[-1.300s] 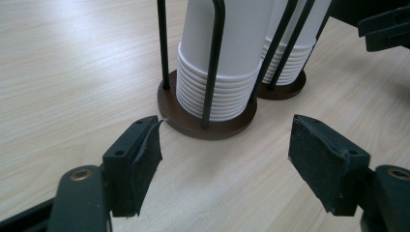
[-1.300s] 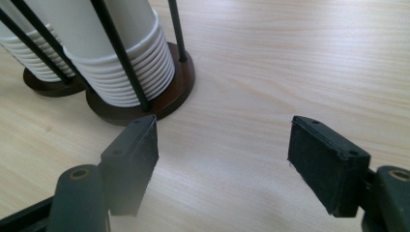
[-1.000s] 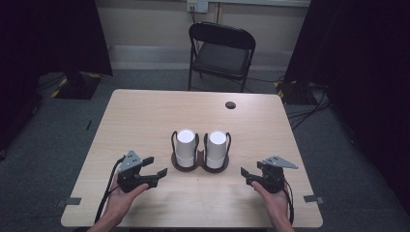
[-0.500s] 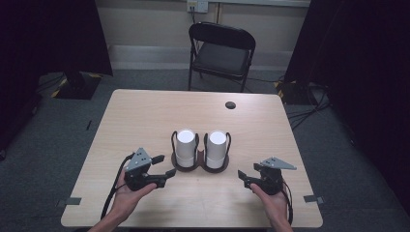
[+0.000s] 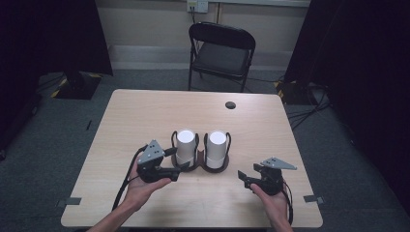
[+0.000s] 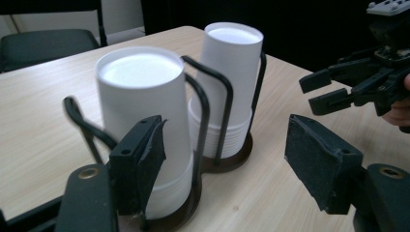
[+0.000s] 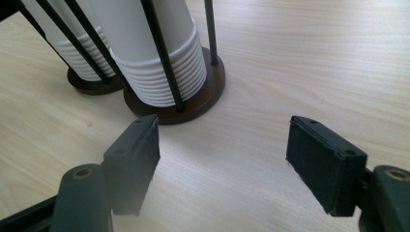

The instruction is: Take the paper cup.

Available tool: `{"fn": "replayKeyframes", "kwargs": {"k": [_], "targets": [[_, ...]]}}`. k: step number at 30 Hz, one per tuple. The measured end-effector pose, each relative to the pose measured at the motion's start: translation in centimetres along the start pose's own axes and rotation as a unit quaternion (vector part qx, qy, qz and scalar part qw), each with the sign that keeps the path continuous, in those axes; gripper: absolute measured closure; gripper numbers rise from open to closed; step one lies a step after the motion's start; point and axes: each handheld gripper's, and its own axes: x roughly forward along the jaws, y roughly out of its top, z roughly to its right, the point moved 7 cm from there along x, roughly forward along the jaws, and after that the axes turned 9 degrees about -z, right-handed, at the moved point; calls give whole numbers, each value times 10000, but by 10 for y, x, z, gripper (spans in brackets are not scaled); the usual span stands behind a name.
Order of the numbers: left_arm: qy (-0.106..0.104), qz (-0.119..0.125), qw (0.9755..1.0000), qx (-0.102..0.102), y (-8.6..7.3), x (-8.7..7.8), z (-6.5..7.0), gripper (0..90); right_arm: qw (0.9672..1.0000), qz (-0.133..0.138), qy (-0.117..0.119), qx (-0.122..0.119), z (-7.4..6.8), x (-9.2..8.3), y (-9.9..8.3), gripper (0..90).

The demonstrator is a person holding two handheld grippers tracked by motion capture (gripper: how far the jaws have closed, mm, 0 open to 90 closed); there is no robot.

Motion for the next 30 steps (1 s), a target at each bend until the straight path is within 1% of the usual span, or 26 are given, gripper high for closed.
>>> {"fn": "replayKeyframes", "kwargs": {"k": [1, 2, 3, 4, 6, 7, 9, 10, 11, 12, 13, 14, 15, 16, 18, 20, 21, 23, 25, 26, 27, 28, 30], "targets": [[-14, -11, 10000, 43, 1, 2, 0, 304, 10000, -23, -9, 1, 0, 1, -1, 277], [-8, 25, 10000, 6, 4, 4, -1, 310, 10000, -39, 2, 9, 0, 2, -1, 277], [-17, 77, 10000, 15, 10, 6, -2, 309, 10000, -76, 34, -12, 0, 3, -1, 278], [-28, 125, 9999, -14, 13, 8, -2, 309, 10000, -83, 19, -21, -1, 2, -1, 278], [-38, 119, 9999, 16, 15, 9, -1, 307, 10000, -79, 11, -32, -1, 2, -1, 278], [4, 84, 9998, 183, 21, 12, 3, 307, 9999, -84, 0, -58, -1, 3, -1, 278], [-51, 94, 9997, 208, 27, 14, 5, 301, 9999, -119, -62, -85, -1, 4, -1, 278], [-86, 118, 9996, 226, 30, 15, 6, 298, 9999, -134, -25, -61, -1, 4, -1, 279], [-86, 118, 9996, 226, 30, 15, 6, 296, 9999, -134, -25, -61, -1, 4, -1, 279], [-103, 147, 9995, 243, 35, 18, 7, 295, 9999, -125, -19, -87, -2, 5, 0, 279], [-103, 147, 9995, 243, 35, 18, 7, 295, 9999, -125, -19, -87, -2, 5, 0, 279], [-216, 154, 9994, 212, 38, 24, 8, 289, 9999, -138, 12, -95, -3, 5, 0, 279], [-191, 163, 9994, 231, 39, 26, 8, 280, 9998, -144, 5, -101, -3, 6, 0, 279], [-121, 168, 9994, 291, 41, 30, 7, 281, 9998, -151, 11, -102, -3, 6, 0, 279], [-138, 176, 9994, 266, 44, 34, 6, 280, 9998, -174, 19, -89, -4, 6, -1, 279], [-175, 189, 9994, 238, 46, 35, 5, 268, 9998, -160, 11, -106, -3, 6, -1, 279], [-170, 198, 9993, 270, 49, 36, 4, 267, 9999, -98, 37, -110, -4, 4, 0, 278], [-176, 235, 9992, 272, 51, 37, 3, 258, 9999, -70, 55, -109, -4, 3, 1, 277], [-220, 168, 9994, 220, 55, 41, 1, 233, 9997, 67, 134, -166, -6, 1, 4, 257], [-220, 168, 9994, 220, 55, 41, 1, 221, 9997, 67, 134, -166, -6, 1, 4, 257], [-202, 138, 9994, 264, 57, 44, 0, 216, 9996, 136, 190, -169, -7, -1, 5, 249], [-186, 140, 9994, 264, 58, 45, 0, 222, 9996, 148, 197, -161, -8, -1, 5, 247], [-185, 142, 9994, 259, 60, 46, -2, 263, 9996, 128, 190, -153, -8, -1, 5, 241]]}}
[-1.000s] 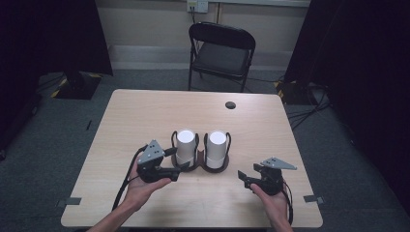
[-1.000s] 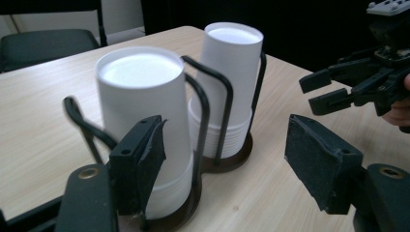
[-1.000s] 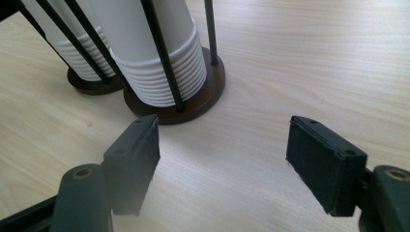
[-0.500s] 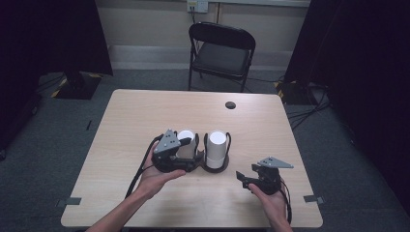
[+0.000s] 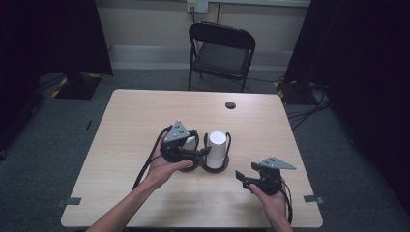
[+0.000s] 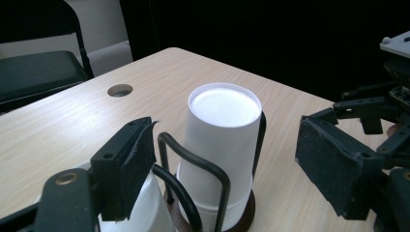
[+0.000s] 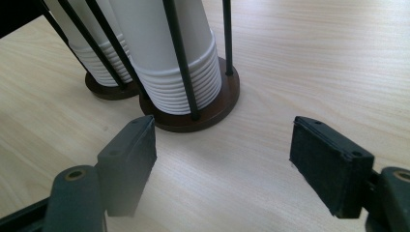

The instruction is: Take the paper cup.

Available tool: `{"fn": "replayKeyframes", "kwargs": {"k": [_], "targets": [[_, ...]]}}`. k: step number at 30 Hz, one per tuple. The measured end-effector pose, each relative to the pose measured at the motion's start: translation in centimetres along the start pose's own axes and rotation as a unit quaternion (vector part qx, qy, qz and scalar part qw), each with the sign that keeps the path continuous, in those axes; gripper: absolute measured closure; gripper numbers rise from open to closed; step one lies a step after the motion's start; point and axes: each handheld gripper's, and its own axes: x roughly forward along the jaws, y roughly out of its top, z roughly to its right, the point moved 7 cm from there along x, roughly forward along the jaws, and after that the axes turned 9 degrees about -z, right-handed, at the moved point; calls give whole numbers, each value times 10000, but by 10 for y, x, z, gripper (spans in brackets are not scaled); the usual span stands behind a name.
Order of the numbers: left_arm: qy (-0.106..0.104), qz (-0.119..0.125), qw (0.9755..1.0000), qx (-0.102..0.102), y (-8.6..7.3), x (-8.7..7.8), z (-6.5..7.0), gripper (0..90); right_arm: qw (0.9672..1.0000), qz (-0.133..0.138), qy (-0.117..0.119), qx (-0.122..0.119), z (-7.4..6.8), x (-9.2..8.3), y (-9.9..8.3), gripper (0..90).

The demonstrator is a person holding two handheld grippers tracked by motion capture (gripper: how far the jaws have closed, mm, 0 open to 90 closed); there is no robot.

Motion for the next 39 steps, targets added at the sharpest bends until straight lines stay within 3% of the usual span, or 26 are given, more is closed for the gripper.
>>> {"fn": "replayKeyframes", "kwargs": {"k": [1, 7, 15, 22, 26, 38, 39], "targets": [[-59, 94, 9999, -74, 4, 2, -1, 269, 10000, -9, -14, 15, 1, 1, 0, 228], [-180, 40, 9998, -39, 14, 7, -1, 242, 10000, -25, -28, 15, 1, 1, 0, 226], [-182, -87, 9998, 68, 24, 23, 3, 207, 10000, -63, -13, -30, -1, 3, -1, 230], [-255, -166, 9995, 74, 24, 33, 1, 232, 10000, -42, -37, -38, 0, 2, -1, 246], [-185, -285, 9992, 221, 25, 43, 5, 259, 10000, -84, -33, -40, 0, 3, -2, 243], [-139, -373, 9990, 188, 22, 55, 3, 272, 10000, 4, -68, -46, -1, 1, 0, 251], [-107, -416, 9987, 259, 22, 57, 3, 276, 10000, 19, -65, -47, 0, 1, 0, 251]]}}
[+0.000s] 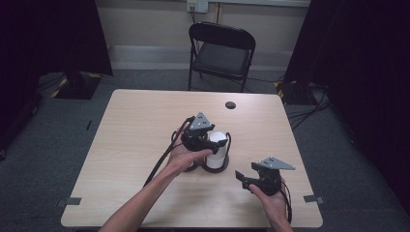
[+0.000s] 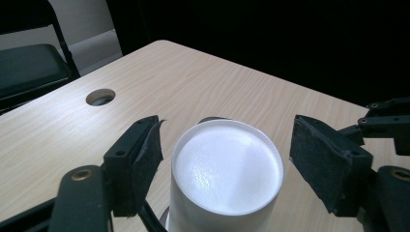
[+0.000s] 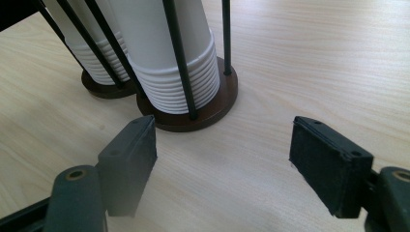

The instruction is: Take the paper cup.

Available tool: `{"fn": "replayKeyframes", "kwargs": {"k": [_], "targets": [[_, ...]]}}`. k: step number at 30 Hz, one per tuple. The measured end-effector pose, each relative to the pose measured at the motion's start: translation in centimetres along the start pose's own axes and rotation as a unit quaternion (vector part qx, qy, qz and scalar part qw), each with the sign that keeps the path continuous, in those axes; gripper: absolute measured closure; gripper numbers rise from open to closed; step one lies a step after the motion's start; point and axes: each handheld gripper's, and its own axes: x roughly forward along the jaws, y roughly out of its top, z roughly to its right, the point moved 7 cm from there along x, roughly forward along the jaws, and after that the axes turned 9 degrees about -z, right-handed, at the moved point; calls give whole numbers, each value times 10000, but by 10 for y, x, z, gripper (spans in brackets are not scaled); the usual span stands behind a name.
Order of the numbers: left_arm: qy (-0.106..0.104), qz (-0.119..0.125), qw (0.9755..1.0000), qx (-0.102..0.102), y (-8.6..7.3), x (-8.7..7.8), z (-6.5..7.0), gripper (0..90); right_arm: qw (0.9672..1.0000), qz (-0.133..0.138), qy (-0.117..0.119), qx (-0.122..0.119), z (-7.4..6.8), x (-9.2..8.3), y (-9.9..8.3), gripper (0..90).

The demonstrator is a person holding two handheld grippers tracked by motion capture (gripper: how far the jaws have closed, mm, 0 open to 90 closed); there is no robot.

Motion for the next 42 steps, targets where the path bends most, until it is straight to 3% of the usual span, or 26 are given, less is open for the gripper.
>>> {"fn": "replayKeyframes", "kwargs": {"k": [12, 21, 28, 37, 42], "targets": [[11, -142, 9998, 165, -2, 5, 4, 298, 10000, -38, 34, -8, 0, 2, 0, 251], [55, -259, 9996, 90, -7, 9, 0, 293, 10000, -45, 34, -8, 1, 2, 0, 251], [128, -354, 9991, 192, -10, 11, 1, 334, 10000, -57, 25, 6, 1, 2, 0, 252], [45, -319, 9994, 140, -10, 10, 0, 342, 10000, -64, 13, 8, 1, 2, -1, 252], [0, -124, 9999, 89, -5, 6, -1, 343, 10000, -57, 11, -7, 1, 3, 0, 253]]}}
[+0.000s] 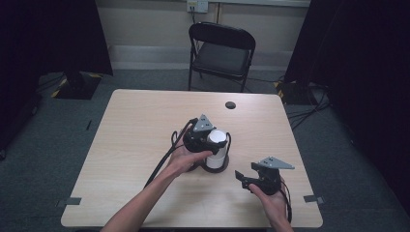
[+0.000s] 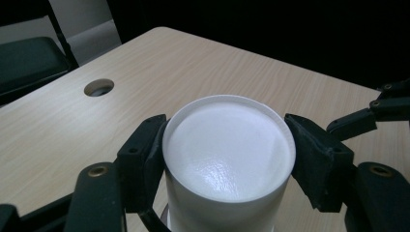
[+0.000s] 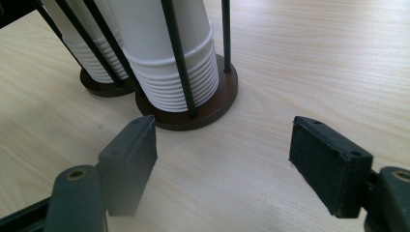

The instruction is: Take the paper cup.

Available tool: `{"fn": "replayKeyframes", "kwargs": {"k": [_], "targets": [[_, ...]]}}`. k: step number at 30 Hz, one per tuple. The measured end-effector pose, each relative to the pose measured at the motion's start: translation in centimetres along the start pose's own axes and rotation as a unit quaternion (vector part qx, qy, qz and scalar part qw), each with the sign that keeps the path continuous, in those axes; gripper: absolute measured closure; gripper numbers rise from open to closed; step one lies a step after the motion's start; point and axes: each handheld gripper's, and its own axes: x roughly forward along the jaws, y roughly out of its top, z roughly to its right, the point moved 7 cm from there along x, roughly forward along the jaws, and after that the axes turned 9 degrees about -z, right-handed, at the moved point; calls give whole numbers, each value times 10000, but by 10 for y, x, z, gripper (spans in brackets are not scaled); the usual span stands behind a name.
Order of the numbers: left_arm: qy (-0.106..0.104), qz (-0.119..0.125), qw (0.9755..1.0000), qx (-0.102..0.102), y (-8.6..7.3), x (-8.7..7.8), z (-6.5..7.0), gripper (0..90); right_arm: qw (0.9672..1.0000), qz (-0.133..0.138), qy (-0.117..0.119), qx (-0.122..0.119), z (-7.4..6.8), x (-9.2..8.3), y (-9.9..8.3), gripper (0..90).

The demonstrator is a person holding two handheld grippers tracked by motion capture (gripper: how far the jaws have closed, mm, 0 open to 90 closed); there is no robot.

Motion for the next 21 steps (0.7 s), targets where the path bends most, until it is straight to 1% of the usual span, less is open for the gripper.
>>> {"fn": "replayKeyframes", "kwargs": {"k": [3, 4, 10, 12, 13, 14, 17, 18, 19, 20, 21], "targets": [[18, 36, 10000, -30, 2, -3, -1, 343, 10000, -2, -4, -5, 0, 0, 0, 252], [-3, 109, 9999, -48, 4, -5, -1, 343, 10000, -17, -11, -3, 0, 1, 0, 253], [6, 214, 9998, -45, 8, -8, -2, 343, 10000, -24, -21, 3, -1, 0, 0, 254], [2, 262, 9997, -6, 9, -10, -1, 343, 10000, -20, -24, -7, 0, 1, 0, 254], [24, 339, 9994, 9, 10, -12, -1, 343, 10000, -20, -24, -7, 0, 1, 0, 254], [-10, 445, 9990, 99, 13, -15, 1, 343, 10000, -23, -18, -8, -1, 2, 0, 253], [8, 426, 9990, 113, 14, -15, 2, 344, 10000, -16, -20, -11, -1, 2, 0, 253], [51, 401, 9991, 83, 14, -15, 0, 344, 10000, -12, -35, -24, -1, 2, 1, 253], [51, 401, 9991, 83, 14, -15, 0, 344, 10000, -12, -35, -24, -1, 2, 1, 253], [42, 479, 9988, 12, 15, -16, -1, 344, 10000, -15, -27, -6, -2, 2, 1, 253], [42, 479, 9988, 12, 15, -16, -1, 345, 10000, -15, -27, -6, -2, 2, 1, 253]]}}
